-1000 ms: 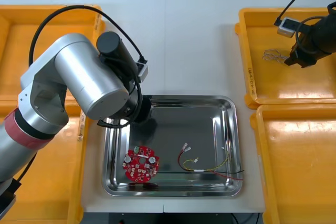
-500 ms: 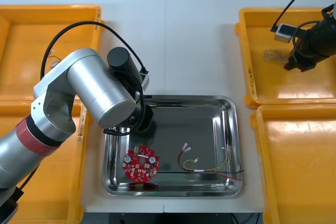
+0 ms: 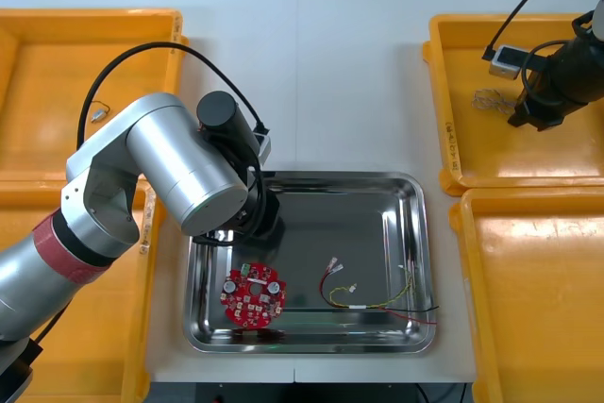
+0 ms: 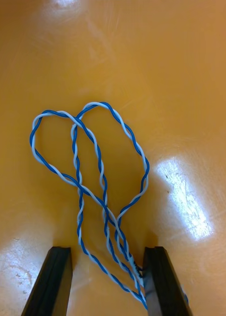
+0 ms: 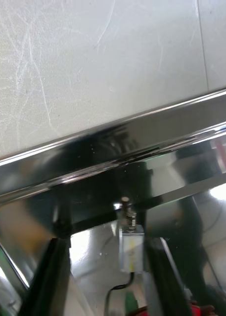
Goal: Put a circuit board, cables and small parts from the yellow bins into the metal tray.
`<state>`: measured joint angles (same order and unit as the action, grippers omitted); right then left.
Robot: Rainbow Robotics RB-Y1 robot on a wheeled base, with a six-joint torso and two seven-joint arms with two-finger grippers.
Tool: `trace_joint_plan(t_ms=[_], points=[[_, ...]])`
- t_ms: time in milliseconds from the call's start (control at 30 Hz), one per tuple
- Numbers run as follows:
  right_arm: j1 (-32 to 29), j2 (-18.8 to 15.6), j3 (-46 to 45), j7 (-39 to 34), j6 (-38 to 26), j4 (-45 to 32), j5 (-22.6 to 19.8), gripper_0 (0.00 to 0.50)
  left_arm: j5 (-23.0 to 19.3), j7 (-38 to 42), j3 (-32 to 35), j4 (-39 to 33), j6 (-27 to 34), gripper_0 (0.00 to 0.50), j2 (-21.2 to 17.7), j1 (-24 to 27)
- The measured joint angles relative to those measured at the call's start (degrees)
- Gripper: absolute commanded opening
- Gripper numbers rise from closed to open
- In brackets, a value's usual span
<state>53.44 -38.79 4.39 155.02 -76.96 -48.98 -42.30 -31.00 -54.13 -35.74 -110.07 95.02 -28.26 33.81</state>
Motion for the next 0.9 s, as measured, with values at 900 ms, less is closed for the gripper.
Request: trace_joint_plan(t_ms=[900], points=[[0.1, 0.1, -0.1, 0.0, -6.2, -5.1, 1.5, 0.000, -1.4, 0.5, -0.1, -2.1, -0.6, 0.500, 0.0, 0.0]])
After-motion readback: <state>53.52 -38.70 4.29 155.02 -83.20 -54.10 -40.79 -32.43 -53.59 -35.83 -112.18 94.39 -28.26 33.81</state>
